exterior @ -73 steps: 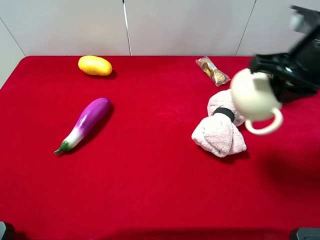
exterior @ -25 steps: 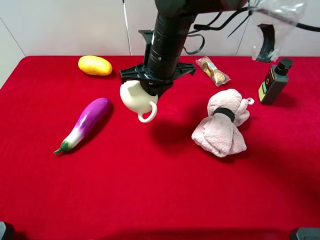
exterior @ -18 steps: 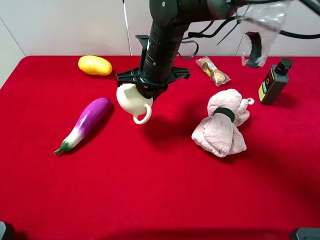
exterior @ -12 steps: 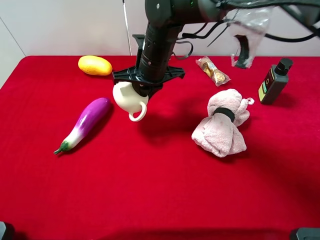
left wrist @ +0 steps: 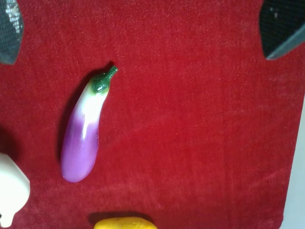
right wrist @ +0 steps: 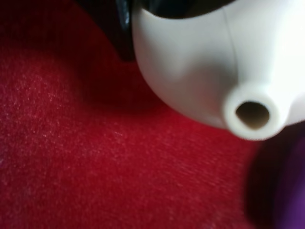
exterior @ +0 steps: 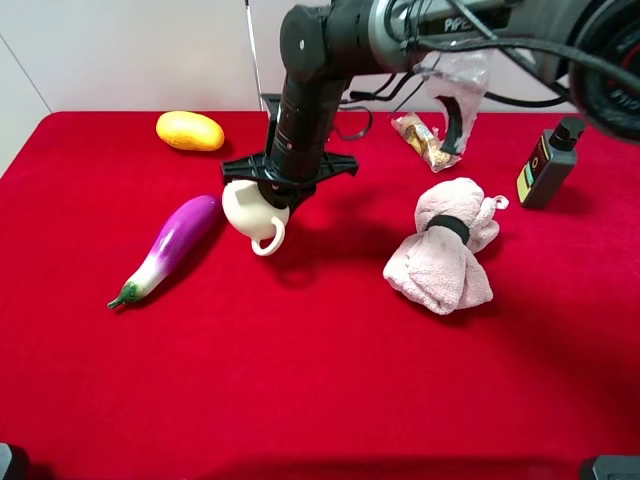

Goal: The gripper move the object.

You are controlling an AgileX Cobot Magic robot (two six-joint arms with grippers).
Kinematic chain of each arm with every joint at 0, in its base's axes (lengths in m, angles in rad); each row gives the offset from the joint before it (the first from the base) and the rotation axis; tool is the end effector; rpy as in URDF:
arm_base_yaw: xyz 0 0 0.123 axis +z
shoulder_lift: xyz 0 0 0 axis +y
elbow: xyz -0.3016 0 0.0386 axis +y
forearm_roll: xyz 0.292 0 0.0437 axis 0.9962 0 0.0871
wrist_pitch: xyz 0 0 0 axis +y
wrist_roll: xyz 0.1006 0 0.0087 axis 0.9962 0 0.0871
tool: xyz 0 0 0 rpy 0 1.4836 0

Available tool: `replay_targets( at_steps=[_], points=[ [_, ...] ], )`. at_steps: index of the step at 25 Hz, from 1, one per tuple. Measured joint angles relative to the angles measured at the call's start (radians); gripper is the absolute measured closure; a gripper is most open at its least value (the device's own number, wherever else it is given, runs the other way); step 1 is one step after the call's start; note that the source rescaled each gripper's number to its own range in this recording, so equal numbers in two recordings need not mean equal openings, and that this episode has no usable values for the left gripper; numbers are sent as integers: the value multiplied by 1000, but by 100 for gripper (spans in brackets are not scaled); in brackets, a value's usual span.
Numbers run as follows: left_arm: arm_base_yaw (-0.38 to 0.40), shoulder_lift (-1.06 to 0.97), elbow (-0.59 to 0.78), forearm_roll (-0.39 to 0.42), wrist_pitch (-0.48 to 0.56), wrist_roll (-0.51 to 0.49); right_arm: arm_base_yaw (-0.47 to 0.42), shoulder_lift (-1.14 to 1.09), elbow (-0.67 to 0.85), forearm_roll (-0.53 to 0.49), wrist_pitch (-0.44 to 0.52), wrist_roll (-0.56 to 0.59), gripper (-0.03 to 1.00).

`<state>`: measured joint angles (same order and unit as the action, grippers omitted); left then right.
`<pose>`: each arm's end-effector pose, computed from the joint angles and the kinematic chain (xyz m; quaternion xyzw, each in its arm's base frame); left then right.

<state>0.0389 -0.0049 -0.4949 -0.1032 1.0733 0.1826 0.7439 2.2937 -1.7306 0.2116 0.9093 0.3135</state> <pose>0.0229 -0.0083 0.2915 0.0637 0.8530 0.0058 0.5179 0.3699 0.3631 0.1070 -0.1559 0.9794 0.1233 0.0347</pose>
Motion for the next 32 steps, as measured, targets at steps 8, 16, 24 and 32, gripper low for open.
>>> replay_targets(
  at_steps=[8, 16, 24, 32],
  points=[
    [0, 0, 0, 0, 0, 0, 0, 22, 0, 0, -13, 0, 97],
    [0, 0, 0, 0, 0, 0, 0, 30, 0, 4, -15, 0, 67],
    [0, 0, 0, 0, 0, 0, 0, 30, 0, 24, -22, -8, 18],
    [0, 0, 0, 0, 0, 0, 0, 4, -4, 29, 2, -8, 10]
  ],
)
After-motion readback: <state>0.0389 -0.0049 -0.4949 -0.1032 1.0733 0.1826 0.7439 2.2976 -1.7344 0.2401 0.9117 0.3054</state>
